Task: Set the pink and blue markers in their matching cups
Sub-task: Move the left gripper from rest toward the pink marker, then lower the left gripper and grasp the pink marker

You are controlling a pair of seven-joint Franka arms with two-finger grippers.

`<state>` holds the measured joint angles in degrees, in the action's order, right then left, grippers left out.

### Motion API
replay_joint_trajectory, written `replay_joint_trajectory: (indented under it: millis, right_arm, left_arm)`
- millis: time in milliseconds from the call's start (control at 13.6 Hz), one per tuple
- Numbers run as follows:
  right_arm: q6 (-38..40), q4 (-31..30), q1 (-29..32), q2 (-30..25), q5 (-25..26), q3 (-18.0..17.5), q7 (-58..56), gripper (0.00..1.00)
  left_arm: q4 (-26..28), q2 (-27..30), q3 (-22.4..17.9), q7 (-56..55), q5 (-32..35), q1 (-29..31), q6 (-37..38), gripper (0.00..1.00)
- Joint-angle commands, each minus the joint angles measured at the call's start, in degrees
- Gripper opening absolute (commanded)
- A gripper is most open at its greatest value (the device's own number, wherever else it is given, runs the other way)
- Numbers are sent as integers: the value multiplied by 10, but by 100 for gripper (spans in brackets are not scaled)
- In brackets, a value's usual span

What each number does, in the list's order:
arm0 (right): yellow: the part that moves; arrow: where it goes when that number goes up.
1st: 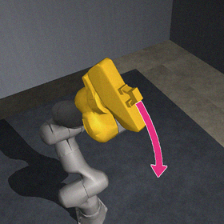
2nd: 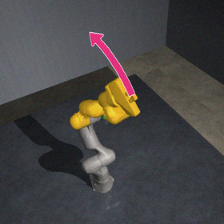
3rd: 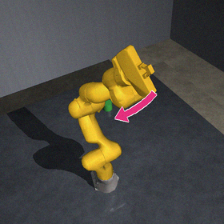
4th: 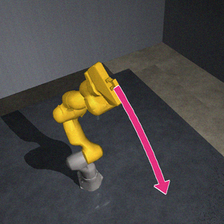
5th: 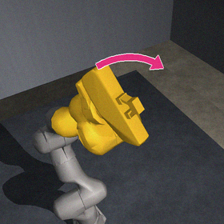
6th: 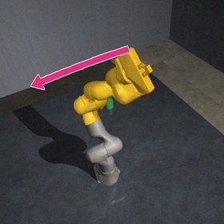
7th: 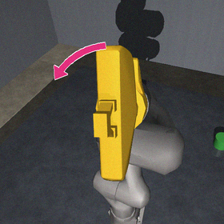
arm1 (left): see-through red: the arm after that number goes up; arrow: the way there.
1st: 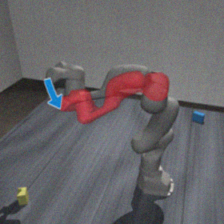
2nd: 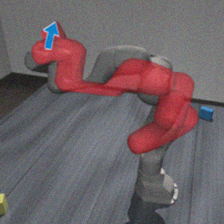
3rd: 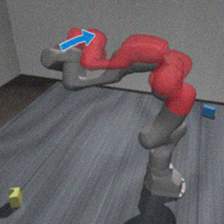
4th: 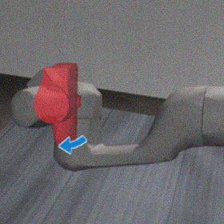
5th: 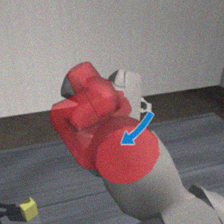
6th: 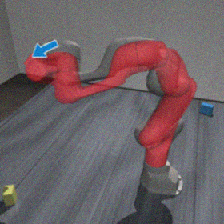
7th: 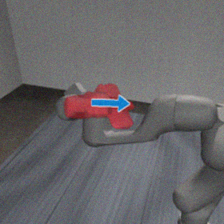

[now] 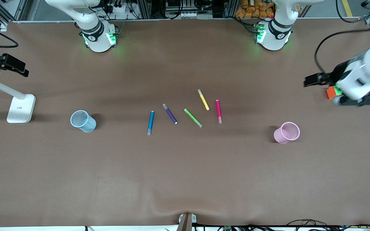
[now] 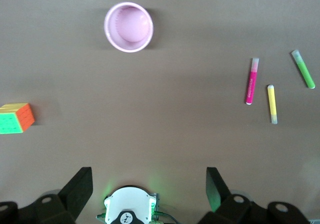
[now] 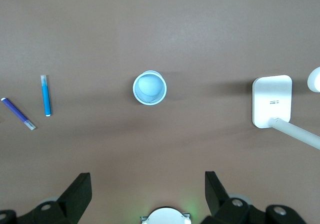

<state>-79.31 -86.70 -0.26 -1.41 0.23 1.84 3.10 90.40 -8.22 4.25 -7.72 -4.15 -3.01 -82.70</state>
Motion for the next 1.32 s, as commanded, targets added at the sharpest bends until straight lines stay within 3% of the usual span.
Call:
replay_joint_trajectory:
  millis: [0,221,662,956,1029,1103,1250]
  right_arm:
    - [9,2,9,-5,0,-4,8,100]
    - [11,2,8,-5,0,-4,7,100]
    - [11,1,6,-5,0,-4,8,100]
    - [11,1,6,-5,0,-4,8,100]
    - [11,0,5,-5,0,-5,8,100]
    - [11,0,5,-5,0,-5,8,100]
    - [12,0,1,-5,1,-6,7,100]
  left_arm:
    - [-9,-50,21,-20,-8,-2,-29,100]
    - [14,-83,47,-73,-8,-14,-87,100]
    - [36,-196,47,-244,-1,-116,-254,100]
    - [43,-248,48,-313,-4,-154,-307,100]
    - [48,-254,49,-316,-7,-155,-318,98]
    - [59,-262,50,-318,-8,-161,-344,88]
    - [78,-272,50,-331,-16,-172,-394,86]
